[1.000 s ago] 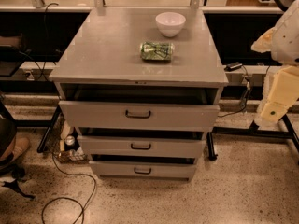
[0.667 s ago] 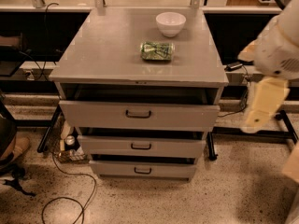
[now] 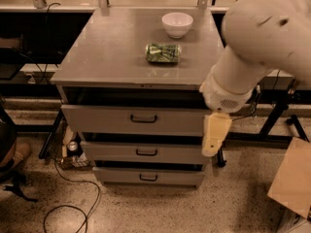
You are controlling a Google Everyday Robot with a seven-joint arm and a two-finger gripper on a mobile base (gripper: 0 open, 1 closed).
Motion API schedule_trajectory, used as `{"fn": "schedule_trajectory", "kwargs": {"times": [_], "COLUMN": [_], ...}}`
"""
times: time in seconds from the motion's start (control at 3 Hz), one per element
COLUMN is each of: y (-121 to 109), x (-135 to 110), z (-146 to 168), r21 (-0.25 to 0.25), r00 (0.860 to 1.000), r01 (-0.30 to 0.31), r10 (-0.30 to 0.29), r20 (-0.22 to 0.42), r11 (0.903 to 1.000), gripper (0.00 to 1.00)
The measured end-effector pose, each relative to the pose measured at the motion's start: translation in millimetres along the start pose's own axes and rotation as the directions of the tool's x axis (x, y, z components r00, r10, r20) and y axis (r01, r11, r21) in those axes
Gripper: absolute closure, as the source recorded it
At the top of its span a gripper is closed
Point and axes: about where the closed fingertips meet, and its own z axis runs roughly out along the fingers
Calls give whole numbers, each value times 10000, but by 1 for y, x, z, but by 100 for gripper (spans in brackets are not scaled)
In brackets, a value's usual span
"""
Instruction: Open top drawer
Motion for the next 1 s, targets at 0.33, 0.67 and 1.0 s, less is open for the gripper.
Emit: {"fn": "schedule_trajectory", "kwargs": {"times": [0.33, 0.67, 1.0], "y": [5, 4, -13], "x": [-30, -30, -29], "z": [52, 52, 88], "r21": [-337, -337, -137], "r00": [9993, 9993, 9995], "r01": [370, 370, 320], "r10": [-370, -370, -320], "r20": [12, 12, 56], "r11": [9987, 9987, 9994], "gripper": [0, 0, 0]}}
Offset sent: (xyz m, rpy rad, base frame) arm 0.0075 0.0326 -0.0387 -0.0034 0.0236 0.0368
